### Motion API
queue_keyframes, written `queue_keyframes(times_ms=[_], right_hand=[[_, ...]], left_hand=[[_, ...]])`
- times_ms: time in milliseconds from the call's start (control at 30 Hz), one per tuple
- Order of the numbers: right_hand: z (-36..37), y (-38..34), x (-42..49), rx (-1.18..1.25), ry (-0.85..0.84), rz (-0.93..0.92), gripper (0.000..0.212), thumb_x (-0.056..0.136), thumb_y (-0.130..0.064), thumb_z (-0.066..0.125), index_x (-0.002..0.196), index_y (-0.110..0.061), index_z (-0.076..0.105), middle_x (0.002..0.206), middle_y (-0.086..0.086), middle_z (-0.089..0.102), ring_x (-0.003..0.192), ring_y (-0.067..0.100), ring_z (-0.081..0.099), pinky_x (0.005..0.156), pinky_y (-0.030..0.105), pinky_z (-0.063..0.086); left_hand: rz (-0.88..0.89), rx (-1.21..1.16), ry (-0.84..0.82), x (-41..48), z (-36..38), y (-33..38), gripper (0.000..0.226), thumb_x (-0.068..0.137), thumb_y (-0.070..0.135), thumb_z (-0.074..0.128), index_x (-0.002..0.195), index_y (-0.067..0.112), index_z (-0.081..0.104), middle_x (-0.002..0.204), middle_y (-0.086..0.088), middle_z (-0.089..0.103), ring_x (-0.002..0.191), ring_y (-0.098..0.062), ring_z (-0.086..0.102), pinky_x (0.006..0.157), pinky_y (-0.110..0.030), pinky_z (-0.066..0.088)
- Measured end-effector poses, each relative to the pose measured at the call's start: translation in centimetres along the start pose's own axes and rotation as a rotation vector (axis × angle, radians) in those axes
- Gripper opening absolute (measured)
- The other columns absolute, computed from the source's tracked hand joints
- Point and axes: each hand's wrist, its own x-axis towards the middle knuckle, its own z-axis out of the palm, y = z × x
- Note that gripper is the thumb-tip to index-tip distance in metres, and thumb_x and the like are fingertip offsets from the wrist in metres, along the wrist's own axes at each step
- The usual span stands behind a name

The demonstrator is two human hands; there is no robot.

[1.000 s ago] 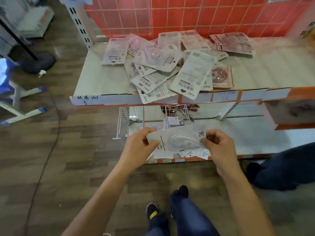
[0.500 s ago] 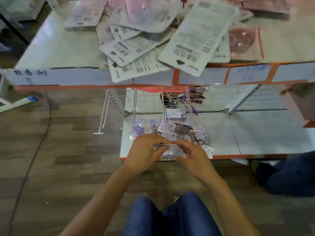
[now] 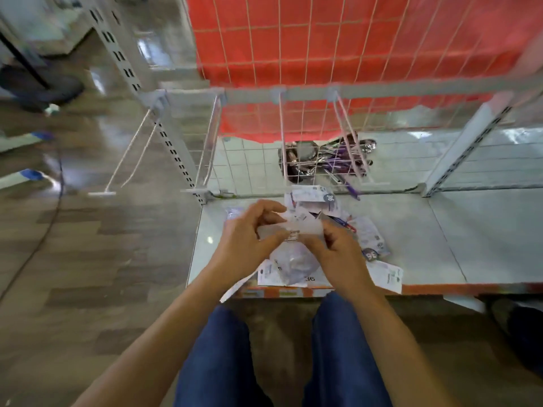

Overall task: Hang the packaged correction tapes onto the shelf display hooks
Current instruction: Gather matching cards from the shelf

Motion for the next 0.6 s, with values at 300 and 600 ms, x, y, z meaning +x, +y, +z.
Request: queue_keyframes(times_ms=[300, 600], right_hand=[[2.6, 3.6, 1.3, 0.254, 0.118, -0.173, 0.017, 0.094, -0.015, 0.057, 0.081, -0.021, 0.067, 0.068, -0.007, 0.067, 0.066, 0.009, 0.063, 0.059, 0.026, 0.051], [2.5, 1.5, 2.3, 0.350, 0.156, -0.297, 0.043, 0.093, -0.030, 0.059, 0.087, 0.012, 0.052, 0.074, 0.021, 0.053, 0.067, 0.021, 0.047, 0.066, 0.032, 0.042]], left_hand=[[0.003, -0.107, 0.014, -1.2, 2.0, -8.7, 0.029, 0.088, 0.008, 0.065, 0.101, 0.033, 0.061, 0.095, 0.009, 0.073, 0.095, -0.016, 0.069, 0.091, -0.045, 0.054], [0.044, -0.085, -0.115, -1.2, 0.9, -8.2, 0.039, 0.088, -0.007, 0.059, 0.099, 0.030, 0.063, 0.096, 0.008, 0.074, 0.095, -0.013, 0.070, 0.091, -0.035, 0.055]])
